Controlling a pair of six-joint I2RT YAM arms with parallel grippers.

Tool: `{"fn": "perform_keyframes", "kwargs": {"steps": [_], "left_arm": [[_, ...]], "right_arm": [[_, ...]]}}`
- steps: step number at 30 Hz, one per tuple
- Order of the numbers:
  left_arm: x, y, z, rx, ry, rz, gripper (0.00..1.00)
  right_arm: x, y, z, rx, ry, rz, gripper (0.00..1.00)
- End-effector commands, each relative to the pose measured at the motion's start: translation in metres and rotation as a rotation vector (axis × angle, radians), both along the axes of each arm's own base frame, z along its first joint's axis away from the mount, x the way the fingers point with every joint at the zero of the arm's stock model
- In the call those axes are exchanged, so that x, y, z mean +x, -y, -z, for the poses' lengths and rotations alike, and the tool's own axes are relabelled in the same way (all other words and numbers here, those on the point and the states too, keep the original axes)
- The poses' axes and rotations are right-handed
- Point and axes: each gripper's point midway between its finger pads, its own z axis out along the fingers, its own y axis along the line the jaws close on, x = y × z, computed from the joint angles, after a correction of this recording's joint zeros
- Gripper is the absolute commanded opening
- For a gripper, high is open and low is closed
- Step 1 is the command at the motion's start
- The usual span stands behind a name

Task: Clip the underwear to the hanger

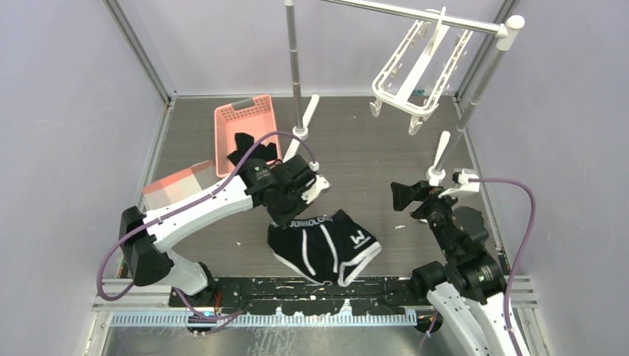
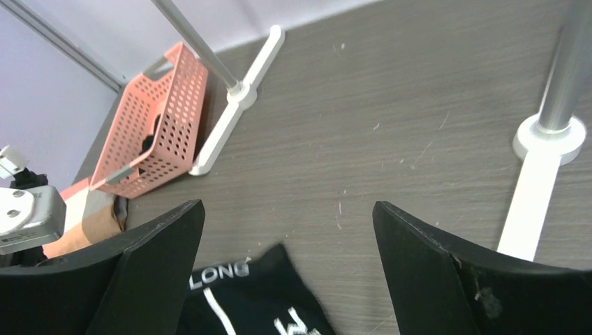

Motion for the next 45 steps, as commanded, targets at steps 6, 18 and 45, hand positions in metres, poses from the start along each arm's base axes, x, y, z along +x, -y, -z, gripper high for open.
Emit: {"fn": "perform_keyframes", "kwargs": {"steps": [6,18,45], "left_arm": [[0.010,-0.031,0.051,0.174,-0.035,-0.144,0.00],[0.033,-0.060,0.073,0.314,0.034,-0.227,0.00],[0.034,-0.071,0.089,0.336,0.005,-0.233,0.00]], "right_arm": [[0.026,-0.039,0.068,0.046,-0.302,-0.098,0.93],[0.045,-0.082,0.141,0.018,-0.513,-0.289,0.86],[0.092,-0.184,0.208,-0.171,-0.565,-0.670,0.73]]}}
